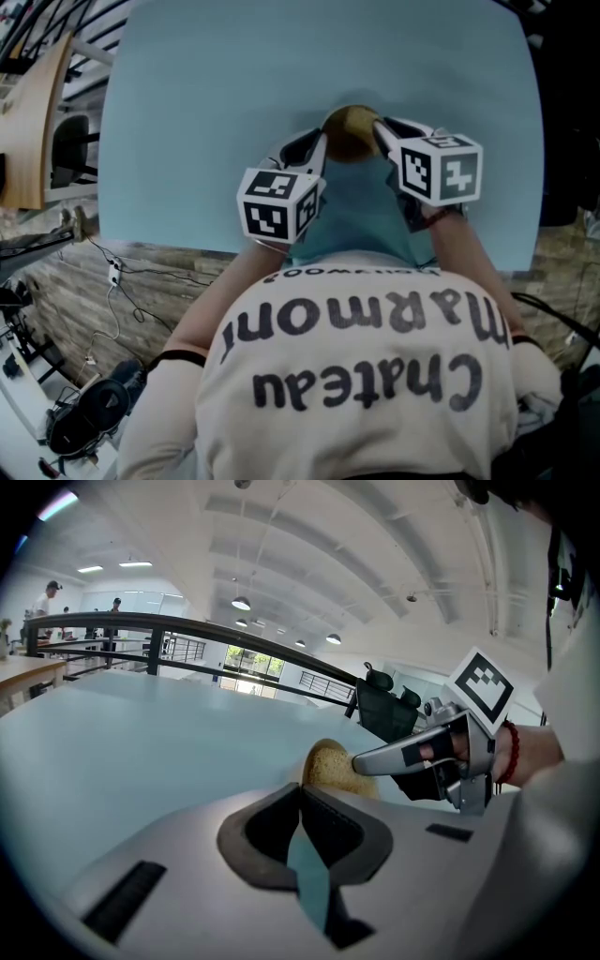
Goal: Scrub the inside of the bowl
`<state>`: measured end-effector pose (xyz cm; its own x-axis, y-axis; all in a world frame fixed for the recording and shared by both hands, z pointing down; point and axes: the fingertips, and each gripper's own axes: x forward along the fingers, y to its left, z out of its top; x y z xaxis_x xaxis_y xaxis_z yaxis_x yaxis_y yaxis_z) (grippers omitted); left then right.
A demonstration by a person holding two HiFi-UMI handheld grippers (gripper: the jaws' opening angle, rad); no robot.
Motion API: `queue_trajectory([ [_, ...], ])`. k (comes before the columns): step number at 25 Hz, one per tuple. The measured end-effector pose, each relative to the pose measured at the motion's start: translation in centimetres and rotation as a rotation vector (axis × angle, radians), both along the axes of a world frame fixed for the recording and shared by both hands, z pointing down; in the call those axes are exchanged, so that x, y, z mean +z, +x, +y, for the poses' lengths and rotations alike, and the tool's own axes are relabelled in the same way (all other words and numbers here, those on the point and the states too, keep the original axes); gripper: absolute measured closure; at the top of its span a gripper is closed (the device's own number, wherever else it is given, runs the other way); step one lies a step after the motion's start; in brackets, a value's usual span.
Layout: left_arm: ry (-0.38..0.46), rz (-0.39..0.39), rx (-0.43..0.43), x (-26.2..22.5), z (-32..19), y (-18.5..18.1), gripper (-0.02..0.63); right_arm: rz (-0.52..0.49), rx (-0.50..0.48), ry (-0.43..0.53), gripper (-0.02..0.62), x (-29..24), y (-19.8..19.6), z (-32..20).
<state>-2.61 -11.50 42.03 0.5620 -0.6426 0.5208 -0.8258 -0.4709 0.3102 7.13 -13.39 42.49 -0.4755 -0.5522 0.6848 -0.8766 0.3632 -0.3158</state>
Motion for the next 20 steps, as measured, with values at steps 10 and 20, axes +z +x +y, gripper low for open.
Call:
queue_trajectory([
  [10,-0.002,0.0,0.0,-0.02,0.13,0.2,0.594,-0.004,0.004,0.015,0.532,-0.36,0.09,-0.13],
  [20,-0.002,0.001,0.0,0.04,0.2,0.39,0.594,-0.011,0.003,0.026,0.532,-0.6,-0.14,-0.12],
])
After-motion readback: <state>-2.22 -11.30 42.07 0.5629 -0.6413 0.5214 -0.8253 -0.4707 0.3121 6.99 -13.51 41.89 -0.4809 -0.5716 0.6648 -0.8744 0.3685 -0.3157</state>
